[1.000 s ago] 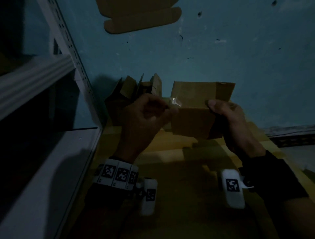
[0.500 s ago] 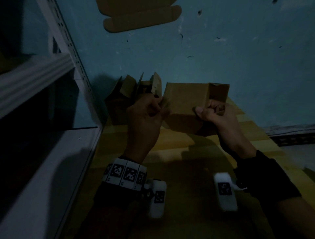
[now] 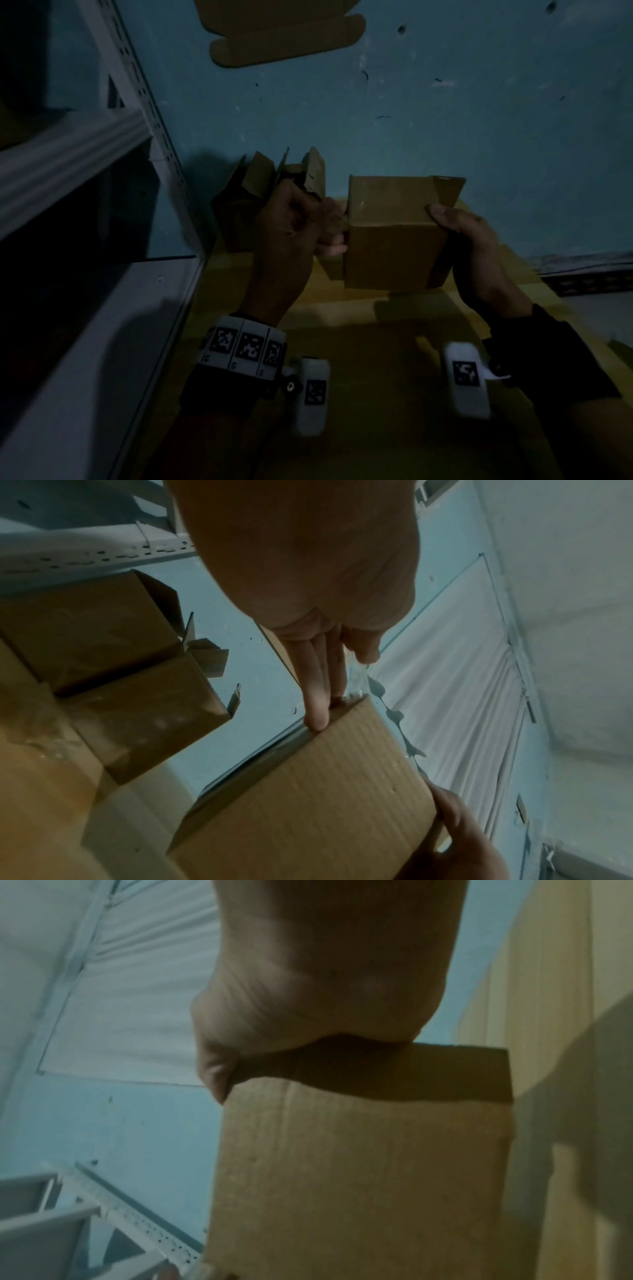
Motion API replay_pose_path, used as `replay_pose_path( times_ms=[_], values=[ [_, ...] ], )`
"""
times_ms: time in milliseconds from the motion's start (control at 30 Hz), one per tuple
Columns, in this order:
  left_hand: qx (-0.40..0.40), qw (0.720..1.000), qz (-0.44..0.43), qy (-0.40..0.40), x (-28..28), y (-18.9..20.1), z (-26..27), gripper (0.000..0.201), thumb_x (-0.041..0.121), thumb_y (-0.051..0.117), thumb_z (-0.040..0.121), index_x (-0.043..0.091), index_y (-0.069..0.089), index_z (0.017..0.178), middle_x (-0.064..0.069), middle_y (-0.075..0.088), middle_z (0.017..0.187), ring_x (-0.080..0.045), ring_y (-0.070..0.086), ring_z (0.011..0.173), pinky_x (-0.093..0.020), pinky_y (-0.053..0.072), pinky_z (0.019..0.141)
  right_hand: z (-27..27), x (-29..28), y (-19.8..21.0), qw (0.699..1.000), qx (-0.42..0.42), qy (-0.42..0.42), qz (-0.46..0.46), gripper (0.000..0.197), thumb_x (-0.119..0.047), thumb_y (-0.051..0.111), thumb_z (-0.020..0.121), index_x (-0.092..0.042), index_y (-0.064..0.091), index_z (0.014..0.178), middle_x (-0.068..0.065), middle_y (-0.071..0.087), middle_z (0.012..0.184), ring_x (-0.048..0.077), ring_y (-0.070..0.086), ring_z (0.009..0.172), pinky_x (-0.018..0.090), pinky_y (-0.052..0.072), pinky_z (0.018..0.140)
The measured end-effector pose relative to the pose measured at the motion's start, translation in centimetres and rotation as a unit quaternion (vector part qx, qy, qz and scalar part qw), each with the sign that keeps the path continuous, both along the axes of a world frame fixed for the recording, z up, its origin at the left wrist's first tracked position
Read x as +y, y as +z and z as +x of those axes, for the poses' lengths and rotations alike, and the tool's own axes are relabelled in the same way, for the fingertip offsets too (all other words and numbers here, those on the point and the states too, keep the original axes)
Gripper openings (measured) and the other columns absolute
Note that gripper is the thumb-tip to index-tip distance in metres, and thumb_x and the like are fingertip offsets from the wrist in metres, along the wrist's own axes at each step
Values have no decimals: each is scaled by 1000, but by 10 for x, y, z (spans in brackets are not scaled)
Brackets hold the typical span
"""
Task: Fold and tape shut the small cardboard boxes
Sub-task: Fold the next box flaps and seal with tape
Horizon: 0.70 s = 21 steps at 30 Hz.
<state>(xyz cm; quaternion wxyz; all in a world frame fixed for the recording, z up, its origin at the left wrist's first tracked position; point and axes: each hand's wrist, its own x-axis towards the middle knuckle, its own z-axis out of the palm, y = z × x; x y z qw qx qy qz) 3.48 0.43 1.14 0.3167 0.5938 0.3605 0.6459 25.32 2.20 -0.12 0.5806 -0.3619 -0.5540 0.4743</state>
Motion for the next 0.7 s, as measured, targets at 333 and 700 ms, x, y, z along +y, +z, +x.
replay_pose_path(
  times_ms=[333,700],
  values=[
    [-3,999,-24,-28,-2,0,1,9,10,51,100,6,48,92,-18,69,89,-24,72,64,-26,55,50,-4,1,4,995,39,-34,-81,22,-31,49,100,-19,66,91,-21,68,60,0,68,57,30,53,48],
    [-29,997,-52,-48,0,5,-5,17,14,36,106,0,46,105,-17,73,77,-31,72,60,-31,57,48,3,6,1,994,55,-38,-82,22,-26,49,99,-14,59,83,-13,66,64,10,66,63,23,47,40]
  ],
)
